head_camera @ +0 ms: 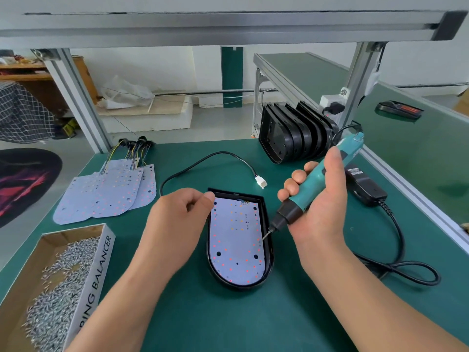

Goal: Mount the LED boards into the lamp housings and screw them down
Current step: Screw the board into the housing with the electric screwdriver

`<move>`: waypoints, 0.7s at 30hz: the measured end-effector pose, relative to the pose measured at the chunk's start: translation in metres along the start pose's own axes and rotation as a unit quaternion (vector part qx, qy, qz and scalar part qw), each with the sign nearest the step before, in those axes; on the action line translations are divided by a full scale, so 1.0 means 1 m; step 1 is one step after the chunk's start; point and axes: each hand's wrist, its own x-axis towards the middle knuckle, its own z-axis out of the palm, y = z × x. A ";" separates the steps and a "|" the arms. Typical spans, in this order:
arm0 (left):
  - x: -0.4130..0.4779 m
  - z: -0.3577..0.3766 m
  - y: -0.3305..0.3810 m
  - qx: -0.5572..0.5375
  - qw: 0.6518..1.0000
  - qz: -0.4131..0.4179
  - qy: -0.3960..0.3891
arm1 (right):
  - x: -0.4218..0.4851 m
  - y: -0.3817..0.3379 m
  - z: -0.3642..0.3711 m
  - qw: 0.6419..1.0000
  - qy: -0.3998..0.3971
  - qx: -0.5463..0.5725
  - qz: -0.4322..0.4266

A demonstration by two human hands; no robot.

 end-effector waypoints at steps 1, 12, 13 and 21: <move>-0.003 0.001 0.002 -0.013 1.000 0.016 -0.012 | 0.002 -0.002 -0.001 1.000 0.000 0.003 -0.006; -0.013 0.005 0.002 0.068 0.996 0.062 -0.016 | 0.006 0.000 -0.003 0.998 -0.053 -0.034 0.008; -0.011 0.004 0.002 0.065 0.996 0.052 -0.013 | 0.005 0.003 -0.003 0.997 -0.061 -0.036 0.010; -0.007 -0.011 0.008 -0.419 0.893 -0.085 -0.139 | -0.003 0.012 0.003 0.995 -0.088 -0.035 0.025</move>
